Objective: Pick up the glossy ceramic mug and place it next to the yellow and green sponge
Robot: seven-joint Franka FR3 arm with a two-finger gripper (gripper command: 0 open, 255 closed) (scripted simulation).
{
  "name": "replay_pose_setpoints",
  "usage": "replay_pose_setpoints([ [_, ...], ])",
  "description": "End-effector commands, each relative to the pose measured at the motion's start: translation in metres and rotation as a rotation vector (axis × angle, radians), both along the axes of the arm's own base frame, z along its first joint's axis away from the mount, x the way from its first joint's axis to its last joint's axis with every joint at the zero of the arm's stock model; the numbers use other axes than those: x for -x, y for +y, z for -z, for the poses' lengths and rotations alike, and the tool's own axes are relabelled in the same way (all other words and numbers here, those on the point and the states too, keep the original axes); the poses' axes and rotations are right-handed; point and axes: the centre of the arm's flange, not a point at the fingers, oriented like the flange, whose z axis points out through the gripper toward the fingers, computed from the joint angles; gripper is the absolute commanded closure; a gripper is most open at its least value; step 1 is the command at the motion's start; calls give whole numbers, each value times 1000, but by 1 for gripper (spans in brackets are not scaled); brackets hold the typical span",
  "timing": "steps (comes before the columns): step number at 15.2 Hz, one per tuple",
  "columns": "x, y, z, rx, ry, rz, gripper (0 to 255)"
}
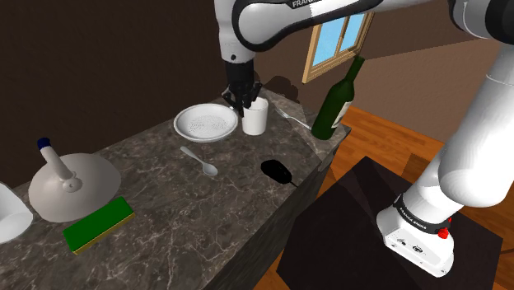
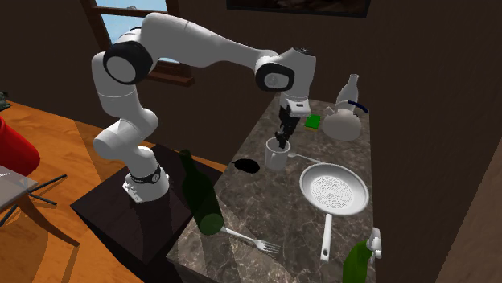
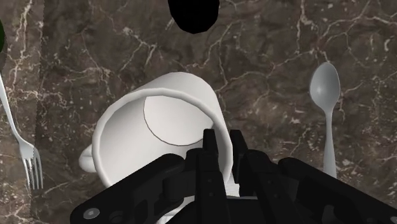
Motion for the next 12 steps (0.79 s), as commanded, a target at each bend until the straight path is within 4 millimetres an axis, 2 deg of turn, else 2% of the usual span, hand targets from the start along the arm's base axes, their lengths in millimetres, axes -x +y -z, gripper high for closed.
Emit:
replay_pose_setpoints([
  [1, 1, -1, -11, 0, 0, 0, 255],
  [12, 1, -1, -69, 0, 0, 0, 255],
])
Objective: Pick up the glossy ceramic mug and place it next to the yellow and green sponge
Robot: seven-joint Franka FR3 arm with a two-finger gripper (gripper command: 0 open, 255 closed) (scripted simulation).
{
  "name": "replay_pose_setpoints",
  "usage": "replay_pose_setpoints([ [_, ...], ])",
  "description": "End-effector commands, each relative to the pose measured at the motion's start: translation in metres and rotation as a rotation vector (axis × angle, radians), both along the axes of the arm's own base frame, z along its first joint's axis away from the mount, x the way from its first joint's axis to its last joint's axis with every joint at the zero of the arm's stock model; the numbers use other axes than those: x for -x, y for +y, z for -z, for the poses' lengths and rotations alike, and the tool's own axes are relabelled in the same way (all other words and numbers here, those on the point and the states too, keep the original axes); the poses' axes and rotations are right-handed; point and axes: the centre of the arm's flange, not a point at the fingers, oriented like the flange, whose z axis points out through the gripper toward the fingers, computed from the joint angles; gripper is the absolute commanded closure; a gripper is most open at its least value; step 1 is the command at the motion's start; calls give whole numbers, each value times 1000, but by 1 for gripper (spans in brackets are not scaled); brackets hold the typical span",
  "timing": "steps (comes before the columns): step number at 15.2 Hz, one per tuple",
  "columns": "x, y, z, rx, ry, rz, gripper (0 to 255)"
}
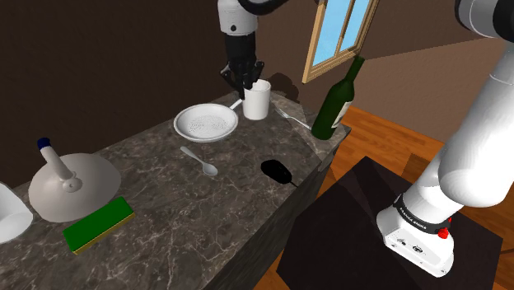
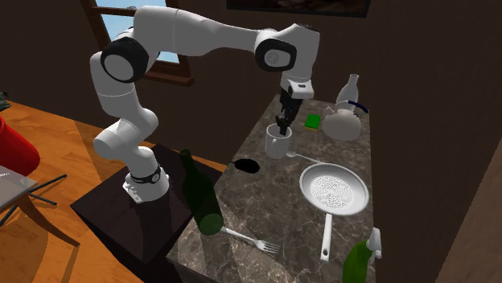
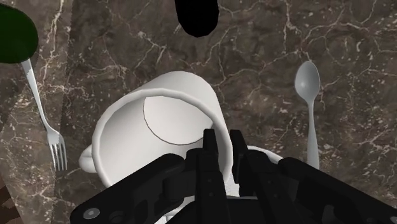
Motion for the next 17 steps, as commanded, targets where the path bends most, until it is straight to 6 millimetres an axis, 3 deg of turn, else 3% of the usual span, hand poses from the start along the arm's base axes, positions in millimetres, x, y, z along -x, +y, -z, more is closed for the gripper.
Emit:
replay_pose_setpoints([
  [1, -1, 0, -11, 0, 0, 0, 255],
  [2, -1, 0, -15, 0, 0, 0, 255],
  [17, 12, 190, 40, 0, 0, 0, 255],
])
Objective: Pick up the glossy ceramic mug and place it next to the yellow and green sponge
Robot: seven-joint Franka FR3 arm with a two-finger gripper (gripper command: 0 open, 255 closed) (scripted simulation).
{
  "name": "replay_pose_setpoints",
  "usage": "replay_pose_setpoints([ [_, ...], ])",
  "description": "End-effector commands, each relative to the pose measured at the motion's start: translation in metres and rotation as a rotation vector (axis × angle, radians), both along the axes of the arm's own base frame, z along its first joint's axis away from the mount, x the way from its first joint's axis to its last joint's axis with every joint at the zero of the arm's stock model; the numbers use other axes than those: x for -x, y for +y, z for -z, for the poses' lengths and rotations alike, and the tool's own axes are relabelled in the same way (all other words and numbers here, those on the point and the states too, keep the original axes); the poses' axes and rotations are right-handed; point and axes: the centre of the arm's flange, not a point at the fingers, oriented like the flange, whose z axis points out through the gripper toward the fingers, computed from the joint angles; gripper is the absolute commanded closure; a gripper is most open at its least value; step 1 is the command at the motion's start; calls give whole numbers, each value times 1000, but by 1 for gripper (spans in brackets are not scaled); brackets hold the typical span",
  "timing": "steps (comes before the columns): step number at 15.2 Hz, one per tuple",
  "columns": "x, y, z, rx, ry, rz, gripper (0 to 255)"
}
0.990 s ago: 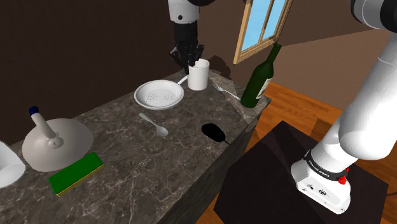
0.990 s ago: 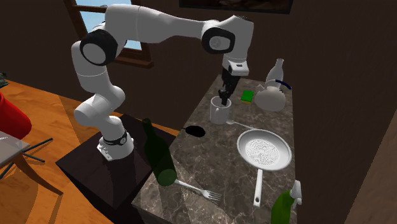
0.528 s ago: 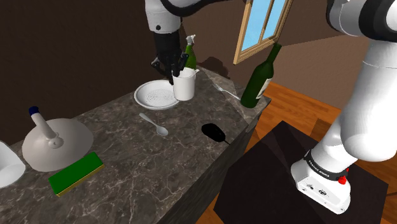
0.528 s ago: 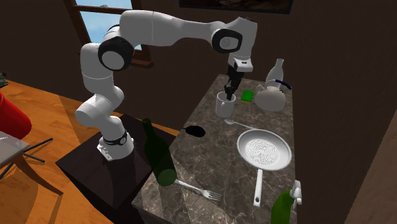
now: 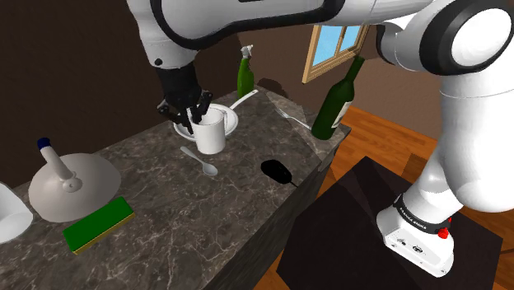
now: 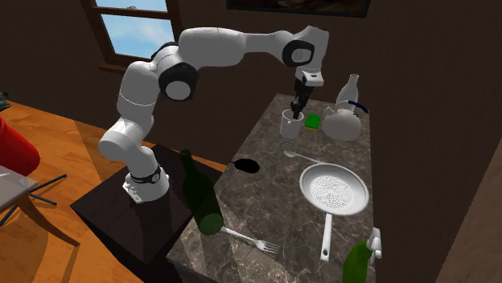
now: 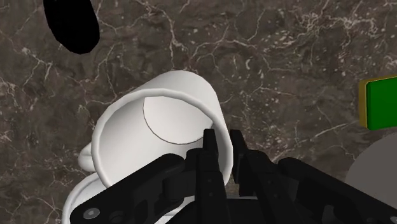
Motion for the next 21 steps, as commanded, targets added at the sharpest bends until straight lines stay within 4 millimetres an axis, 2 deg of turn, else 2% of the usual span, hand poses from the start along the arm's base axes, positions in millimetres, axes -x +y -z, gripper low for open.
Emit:
replay_pose_setpoints([
  [1, 0, 25, 8, 0, -1, 2, 255],
  [6, 4, 89, 27, 0, -1, 2, 255],
  [7, 4, 93, 28, 0, -1, 2, 255],
  [21, 4, 93, 102, 0, -1, 2, 255],
])
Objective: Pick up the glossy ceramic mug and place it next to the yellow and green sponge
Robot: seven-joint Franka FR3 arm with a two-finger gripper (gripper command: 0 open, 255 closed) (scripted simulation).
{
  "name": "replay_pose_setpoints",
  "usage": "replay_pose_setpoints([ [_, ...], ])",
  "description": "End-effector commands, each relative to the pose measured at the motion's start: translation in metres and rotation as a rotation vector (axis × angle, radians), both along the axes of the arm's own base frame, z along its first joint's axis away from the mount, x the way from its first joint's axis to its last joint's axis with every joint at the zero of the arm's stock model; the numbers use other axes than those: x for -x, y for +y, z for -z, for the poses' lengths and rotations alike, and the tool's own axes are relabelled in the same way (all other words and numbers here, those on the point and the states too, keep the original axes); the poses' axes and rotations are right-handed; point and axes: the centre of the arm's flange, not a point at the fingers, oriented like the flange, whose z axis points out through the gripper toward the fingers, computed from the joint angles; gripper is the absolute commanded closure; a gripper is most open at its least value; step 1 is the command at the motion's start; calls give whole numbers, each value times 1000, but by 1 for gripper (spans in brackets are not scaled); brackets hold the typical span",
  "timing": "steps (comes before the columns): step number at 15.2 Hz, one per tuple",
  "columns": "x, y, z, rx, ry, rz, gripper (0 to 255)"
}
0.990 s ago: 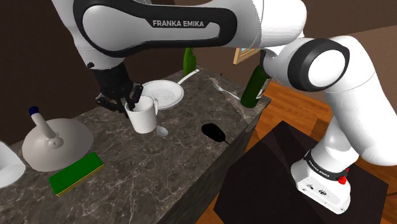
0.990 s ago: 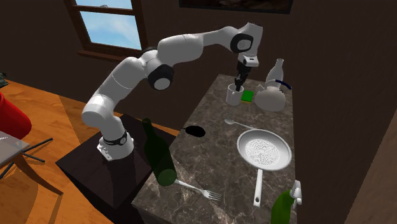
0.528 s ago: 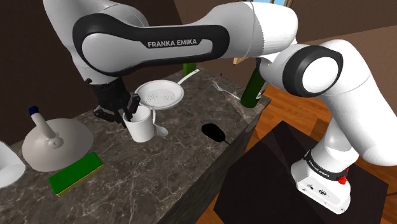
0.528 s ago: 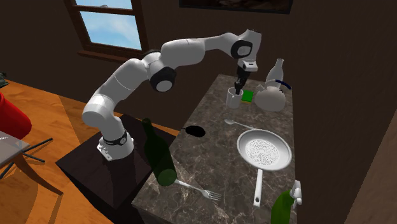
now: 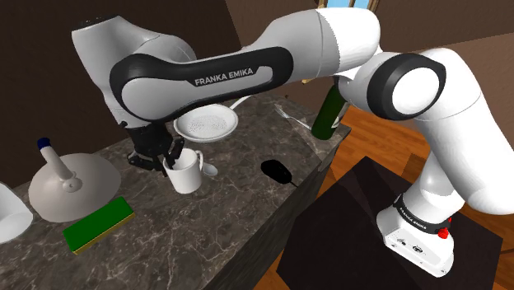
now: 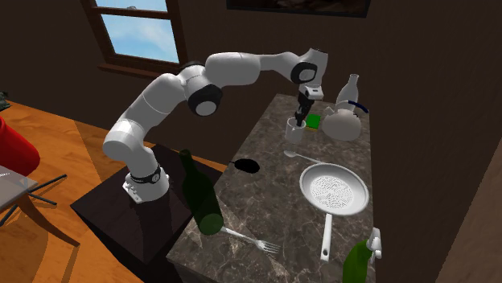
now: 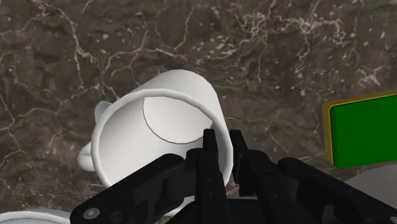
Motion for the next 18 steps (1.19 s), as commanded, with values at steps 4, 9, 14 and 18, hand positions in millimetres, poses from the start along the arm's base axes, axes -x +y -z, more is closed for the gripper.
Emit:
replay_pose_setpoints([
  [4, -1, 0, 14, -1, -1, 0, 255],
  [9, -1, 0, 14, -1, -1, 0, 255],
  [14, -1, 0, 14, -1, -1, 0, 0],
  [18, -3, 2, -25, -1, -1, 0, 0],
])
